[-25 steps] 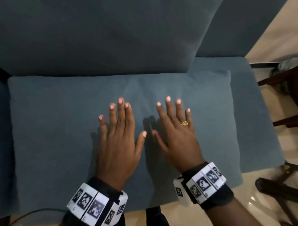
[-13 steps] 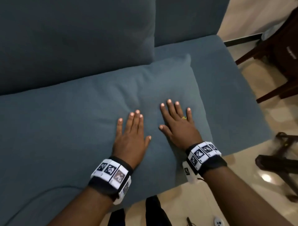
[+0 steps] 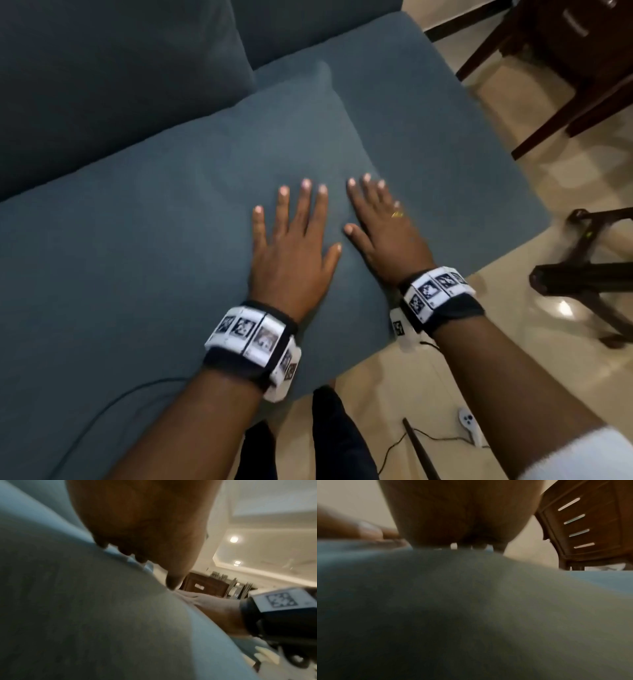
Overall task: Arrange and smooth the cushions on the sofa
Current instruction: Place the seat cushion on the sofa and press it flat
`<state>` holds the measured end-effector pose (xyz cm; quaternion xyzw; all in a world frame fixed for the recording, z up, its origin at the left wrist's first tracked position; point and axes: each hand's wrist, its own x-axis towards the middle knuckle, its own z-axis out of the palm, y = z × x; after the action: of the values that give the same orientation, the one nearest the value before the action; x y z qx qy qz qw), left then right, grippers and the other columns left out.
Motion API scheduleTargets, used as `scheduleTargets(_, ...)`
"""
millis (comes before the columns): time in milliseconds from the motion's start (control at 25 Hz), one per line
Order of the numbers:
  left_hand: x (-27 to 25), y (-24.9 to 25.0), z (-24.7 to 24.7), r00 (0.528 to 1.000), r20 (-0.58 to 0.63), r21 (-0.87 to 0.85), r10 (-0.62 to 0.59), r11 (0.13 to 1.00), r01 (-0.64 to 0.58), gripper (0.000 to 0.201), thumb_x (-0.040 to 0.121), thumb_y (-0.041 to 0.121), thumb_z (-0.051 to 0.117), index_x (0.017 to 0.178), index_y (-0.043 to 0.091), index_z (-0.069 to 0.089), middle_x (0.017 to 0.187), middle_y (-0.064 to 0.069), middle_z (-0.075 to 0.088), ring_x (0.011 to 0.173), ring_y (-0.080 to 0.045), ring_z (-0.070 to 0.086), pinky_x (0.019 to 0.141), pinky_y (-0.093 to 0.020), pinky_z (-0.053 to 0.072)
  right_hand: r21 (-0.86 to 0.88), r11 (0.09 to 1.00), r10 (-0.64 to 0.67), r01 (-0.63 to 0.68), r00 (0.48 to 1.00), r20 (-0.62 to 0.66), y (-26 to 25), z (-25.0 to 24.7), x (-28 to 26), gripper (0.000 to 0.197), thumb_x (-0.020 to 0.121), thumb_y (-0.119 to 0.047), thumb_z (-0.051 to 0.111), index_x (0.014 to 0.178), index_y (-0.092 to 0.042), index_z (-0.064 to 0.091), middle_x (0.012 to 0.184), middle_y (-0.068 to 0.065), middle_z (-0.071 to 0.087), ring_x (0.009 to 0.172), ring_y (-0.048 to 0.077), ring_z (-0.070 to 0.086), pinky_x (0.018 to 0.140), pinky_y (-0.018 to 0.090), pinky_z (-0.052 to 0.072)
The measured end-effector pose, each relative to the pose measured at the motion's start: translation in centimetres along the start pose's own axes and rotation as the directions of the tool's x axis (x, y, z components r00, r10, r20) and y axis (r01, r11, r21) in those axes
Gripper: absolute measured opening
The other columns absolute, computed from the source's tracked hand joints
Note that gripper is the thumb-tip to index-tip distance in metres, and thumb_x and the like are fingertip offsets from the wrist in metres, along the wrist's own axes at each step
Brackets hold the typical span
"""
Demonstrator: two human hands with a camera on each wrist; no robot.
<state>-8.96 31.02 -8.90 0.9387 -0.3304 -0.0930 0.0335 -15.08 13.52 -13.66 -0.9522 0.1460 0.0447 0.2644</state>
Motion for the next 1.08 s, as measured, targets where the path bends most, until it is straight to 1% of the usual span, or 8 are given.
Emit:
scheduleTargets(80, -0.5, 1.0, 0.7, 0.998, 0.052, 0.038, 0.026, 0.999, -0.028, 0.080, 0.101, 0.055, 0.041, 0.162, 0.017, 0.004, 0.169, -0.011, -0.007, 0.156, -0.035, -0.004, 0.119, -0.067, 0.007, 0.068, 0.995, 0.062, -0.070, 0.992, 0.108, 0.8, 0.1, -0.9, 0.077, 0.098, -0.061, 0.033, 0.161, -0.035, -0.002, 0.170, -0.005, -0.009, 0.157, 0.019, -0.005, 0.122, 0.059, 0.018)
scheduleTargets(200, -1.9, 2.1, 0.5, 0.995, -0.076, 0.003, 0.067, 0.998, -0.067, 0.072, 0.101, 0.046, 0.035, 0.162, 0.015, 0.011, 0.168, -0.007, -0.007, 0.156, -0.030, -0.001, 0.123, -0.060, 0.003, 0.222, 0.975, 0.083, -0.033, 0.972, -0.218, 0.9, -0.9, -2.7, 0.075, 0.101, -0.048, 0.045, 0.163, -0.026, 0.011, 0.168, -0.008, -0.006, 0.157, 0.020, -0.004, 0.125, 0.045, 0.017)
scheduleTargets(360, -5.4, 2.1, 2.9, 0.986, 0.045, 0.133, 0.159, 0.978, -0.164, 0.077, 0.099, 0.052, 0.049, 0.161, 0.021, 0.017, 0.170, -0.006, 0.002, 0.156, -0.027, 0.006, 0.122, -0.060, 0.006, -0.075, 0.997, -0.015, 0.019, 0.998, 0.059, 0.3, 2.8, -6.7, 0.077, 0.097, -0.060, 0.025, 0.160, -0.035, -0.012, 0.169, 0.001, -0.018, 0.155, 0.025, -0.014, 0.121, 0.063, 0.015)
scheduleTargets(520, -8.0, -0.5, 2.3, 0.996, -0.083, 0.109, 0.025, 0.994, -0.016, 0.072, 0.101, 0.041, 0.041, 0.161, 0.010, 0.017, 0.168, -0.007, 0.000, 0.156, -0.029, 0.005, 0.124, -0.058, 0.001, 0.036, 0.998, -0.043, 0.052, 0.976, -0.215, -1.1, 1.9, -7.4, 0.071, 0.099, -0.042, 0.046, 0.162, -0.023, 0.018, 0.168, 0.001, -0.003, 0.157, 0.030, 0.000, 0.123, 0.055, 0.017)
scheduleTargets(640, -11.0, -3.6, 3.1, 0.997, -0.006, 0.153, 0.075, 0.985, -0.073, 0.077, 0.100, 0.049, 0.049, 0.161, 0.014, 0.017, 0.169, -0.007, 0.004, 0.156, -0.027, 0.010, 0.123, -0.056, 0.006, -0.219, 0.962, -0.184, 0.166, 0.981, -0.063, -4.2, 4.9, -9.1, 0.073, 0.100, -0.054, 0.033, 0.162, -0.019, 0.017, 0.170, 0.012, 0.004, 0.156, 0.036, 0.005, 0.116, 0.071, 0.018)
scheduleTargets(800, -14.2, -7.2, 3.0, 0.989, -0.144, 0.123, -0.028, 0.991, 0.046, 0.073, 0.103, 0.039, 0.036, 0.160, 0.009, 0.003, 0.169, -0.007, 0.000, 0.156, -0.030, -0.003, 0.122, -0.058, -0.003, -0.201, 0.973, -0.159, 0.114, 0.961, -0.226, -8.3, 4.3, -9.0, 0.069, 0.104, -0.047, 0.037, 0.161, -0.015, 0.017, 0.167, 0.011, 0.000, 0.156, 0.034, 0.000, 0.123, 0.063, 0.009)
scheduleTargets(920, -17.9, -9.4, 4.0, 0.996, -0.078, 0.146, 0.036, 0.989, -0.025, 0.085, 0.102, 0.046, 0.049, 0.159, 0.015, -0.006, 0.170, -0.003, -0.002, 0.155, -0.026, 0.001, 0.122, -0.060, 0.004, -0.367, 0.906, -0.239, 0.210, 0.971, -0.034, -12.0, 7.7, -10.4, 0.078, 0.099, -0.058, 0.034, 0.162, -0.015, 0.013, 0.169, 0.015, 0.002, 0.156, 0.038, 0.001, 0.115, 0.074, 0.016)
scheduleTargets(1080, -20.9, -14.1, 2.5, 0.928, -0.346, 0.005, -0.139, 0.989, 0.150, 0.069, 0.105, 0.037, 0.029, 0.160, 0.013, -0.007, 0.167, -0.003, -0.013, 0.155, -0.028, -0.013, 0.121, -0.061, -0.006, -0.335, 0.910, -0.341, 0.244, 0.900, -0.273, -16.5, 8.8, -10.8, 0.077, 0.103, -0.046, 0.045, 0.162, -0.011, 0.007, 0.167, 0.006, -0.013, 0.154, 0.028, -0.018, 0.123, 0.062, 0.003)
